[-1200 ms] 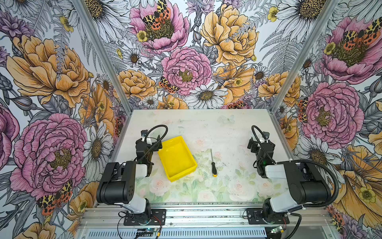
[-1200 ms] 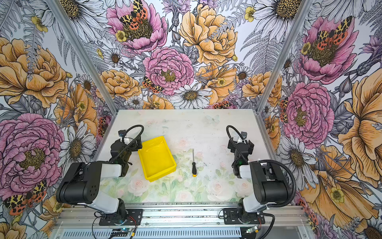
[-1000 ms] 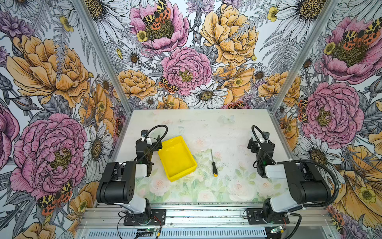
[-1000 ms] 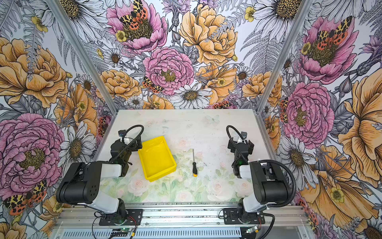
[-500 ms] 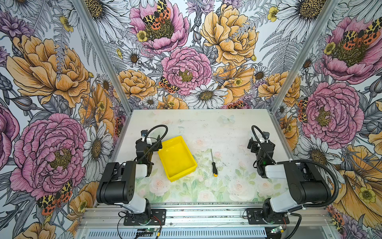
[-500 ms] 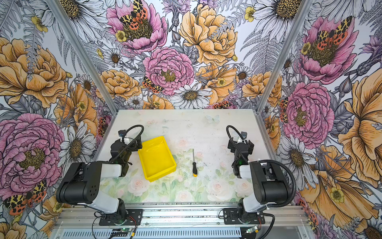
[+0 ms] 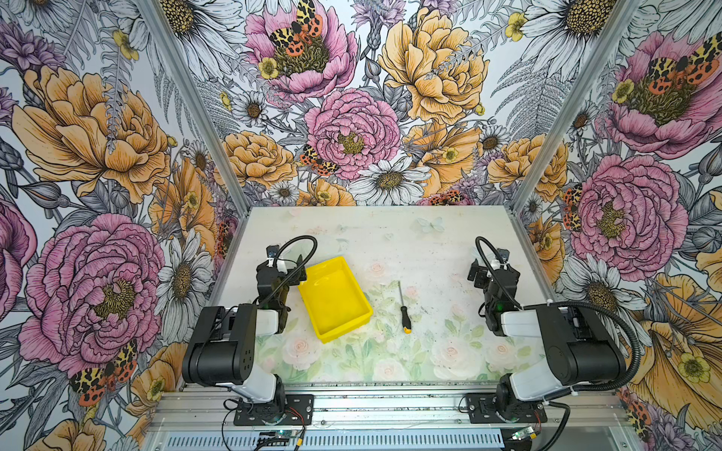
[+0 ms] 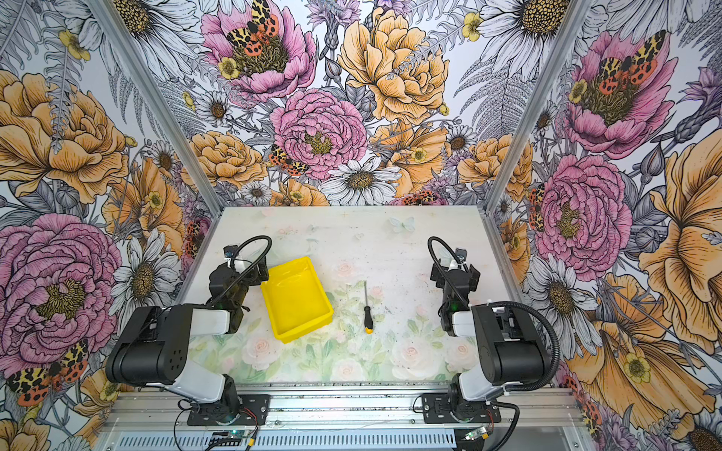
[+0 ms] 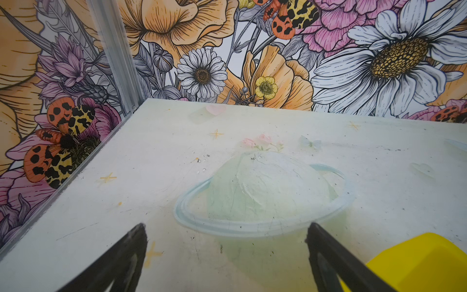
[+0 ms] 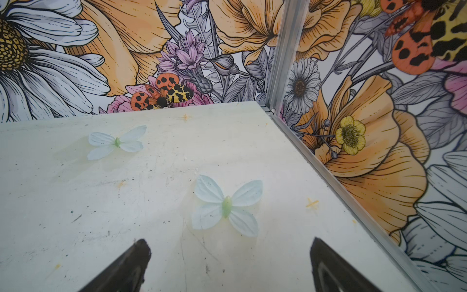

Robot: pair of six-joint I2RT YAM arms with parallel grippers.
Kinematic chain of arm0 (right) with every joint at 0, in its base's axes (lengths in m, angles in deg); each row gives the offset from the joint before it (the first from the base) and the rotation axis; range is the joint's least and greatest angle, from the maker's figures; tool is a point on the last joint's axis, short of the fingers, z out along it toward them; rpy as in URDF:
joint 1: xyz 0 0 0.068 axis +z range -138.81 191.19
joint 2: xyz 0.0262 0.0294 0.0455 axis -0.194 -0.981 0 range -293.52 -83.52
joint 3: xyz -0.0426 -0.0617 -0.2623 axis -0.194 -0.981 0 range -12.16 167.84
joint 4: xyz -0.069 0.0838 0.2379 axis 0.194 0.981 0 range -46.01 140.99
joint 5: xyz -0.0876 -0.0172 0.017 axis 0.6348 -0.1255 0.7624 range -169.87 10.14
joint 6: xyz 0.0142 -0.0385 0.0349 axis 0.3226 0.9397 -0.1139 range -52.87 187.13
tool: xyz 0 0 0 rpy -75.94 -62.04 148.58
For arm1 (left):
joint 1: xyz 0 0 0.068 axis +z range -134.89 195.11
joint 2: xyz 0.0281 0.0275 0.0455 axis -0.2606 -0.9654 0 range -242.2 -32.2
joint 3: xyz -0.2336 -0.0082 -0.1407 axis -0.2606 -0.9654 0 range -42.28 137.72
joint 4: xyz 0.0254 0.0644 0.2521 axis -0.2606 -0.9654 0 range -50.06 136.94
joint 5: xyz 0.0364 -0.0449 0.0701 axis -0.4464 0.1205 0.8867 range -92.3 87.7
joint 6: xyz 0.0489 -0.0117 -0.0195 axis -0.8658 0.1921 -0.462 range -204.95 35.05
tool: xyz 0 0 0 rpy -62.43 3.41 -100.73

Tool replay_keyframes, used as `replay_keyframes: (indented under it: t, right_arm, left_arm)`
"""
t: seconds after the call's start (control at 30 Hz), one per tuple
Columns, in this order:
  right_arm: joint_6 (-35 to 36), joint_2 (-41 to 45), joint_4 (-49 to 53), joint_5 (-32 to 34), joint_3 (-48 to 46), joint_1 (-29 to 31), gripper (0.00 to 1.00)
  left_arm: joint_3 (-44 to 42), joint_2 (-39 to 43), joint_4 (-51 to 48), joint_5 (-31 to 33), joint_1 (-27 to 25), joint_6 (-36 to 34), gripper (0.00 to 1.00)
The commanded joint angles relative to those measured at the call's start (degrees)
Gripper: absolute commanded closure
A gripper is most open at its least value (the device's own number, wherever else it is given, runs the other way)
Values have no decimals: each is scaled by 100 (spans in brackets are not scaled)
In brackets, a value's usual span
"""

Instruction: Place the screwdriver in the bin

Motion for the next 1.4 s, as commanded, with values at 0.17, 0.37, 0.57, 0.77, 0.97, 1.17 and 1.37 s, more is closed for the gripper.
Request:
replay_keyframes:
  t: [0.17, 0.37, 0.57, 0.77, 0.97, 1.17, 1.37]
  right_arm:
    - [14, 73, -145, 37, 6, -18, 1]
    - [157, 499, 272, -52, 30, 68, 1]
    - [119, 1040, 541, 140, -124, 112, 0]
    - [110, 1497, 1476, 53, -84, 109, 1]
    - [126, 1852, 1589, -26, -286, 105, 1]
    - [110, 2420, 2892, -29, 157, 275, 1]
    - [-1079, 2840, 5909, 439, 1439, 560, 1]
  left_arm:
    - [-103, 81, 157, 22, 93, 110, 2]
    - [81, 486, -557, 250, 93, 189, 1]
    - [146, 873, -1112, 284, 86, 277, 1]
    - [-182, 1329, -1185, 264, 94, 317, 1]
    - [-467, 1944, -1539, 419, 102, 365, 1]
    - [-167, 2589, -2752, 532, 43, 543, 1]
    - [286, 3387, -4406, 886, -167, 853, 1]
